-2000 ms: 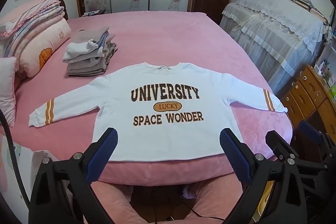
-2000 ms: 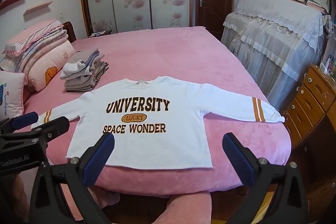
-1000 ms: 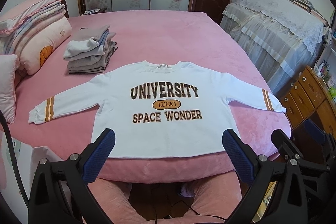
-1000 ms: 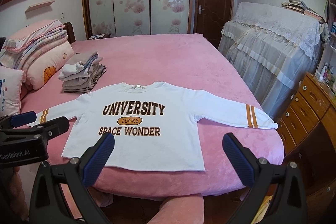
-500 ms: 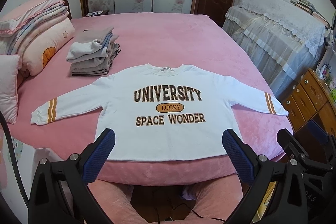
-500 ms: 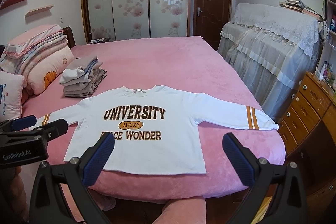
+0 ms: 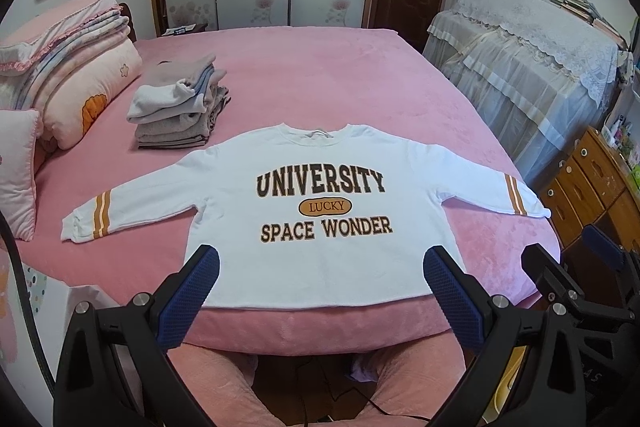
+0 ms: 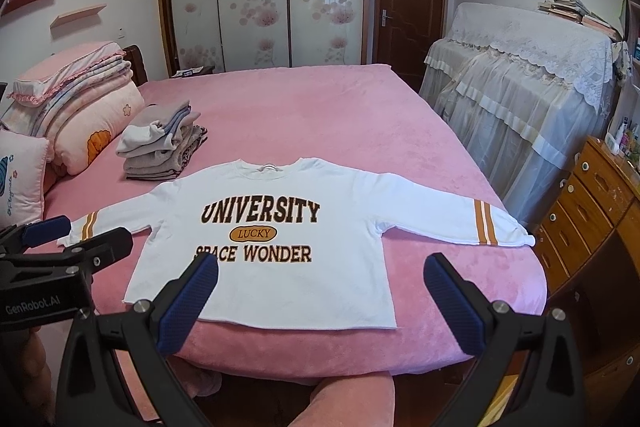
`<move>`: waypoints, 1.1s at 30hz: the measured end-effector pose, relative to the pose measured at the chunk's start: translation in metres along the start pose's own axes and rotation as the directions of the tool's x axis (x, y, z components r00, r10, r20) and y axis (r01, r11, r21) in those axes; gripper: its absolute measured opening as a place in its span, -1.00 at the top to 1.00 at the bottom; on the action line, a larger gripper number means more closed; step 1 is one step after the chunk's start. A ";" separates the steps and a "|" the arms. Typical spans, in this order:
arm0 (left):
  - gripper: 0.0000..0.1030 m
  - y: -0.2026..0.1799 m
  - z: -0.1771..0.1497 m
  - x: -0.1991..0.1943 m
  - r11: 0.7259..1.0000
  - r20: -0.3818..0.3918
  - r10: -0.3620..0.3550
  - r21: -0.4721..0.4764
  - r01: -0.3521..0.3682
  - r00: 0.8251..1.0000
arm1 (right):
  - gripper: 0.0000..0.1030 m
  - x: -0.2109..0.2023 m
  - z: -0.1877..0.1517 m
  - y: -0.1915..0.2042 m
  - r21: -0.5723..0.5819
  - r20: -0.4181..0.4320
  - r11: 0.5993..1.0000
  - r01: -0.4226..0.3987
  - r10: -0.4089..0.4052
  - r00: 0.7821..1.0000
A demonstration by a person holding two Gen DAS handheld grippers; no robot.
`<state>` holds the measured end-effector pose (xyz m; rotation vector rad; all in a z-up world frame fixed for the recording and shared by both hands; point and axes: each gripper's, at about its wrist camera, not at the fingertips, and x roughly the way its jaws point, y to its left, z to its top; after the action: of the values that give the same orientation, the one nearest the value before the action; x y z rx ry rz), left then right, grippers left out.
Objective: Fold small clothes
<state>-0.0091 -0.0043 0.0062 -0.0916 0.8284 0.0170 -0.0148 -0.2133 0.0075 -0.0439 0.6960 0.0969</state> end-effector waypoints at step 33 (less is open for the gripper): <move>-0.97 -0.072 0.072 0.016 0.978 0.107 -0.057 0.205 0.034 0.993 | -1.00 0.009 0.033 -0.053 0.005 0.080 0.996 0.092 -0.093 0.992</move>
<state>0.0582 -0.0701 0.0481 0.0825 0.7112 -0.1046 0.0185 -0.2631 0.0277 -0.0707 0.6127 0.0091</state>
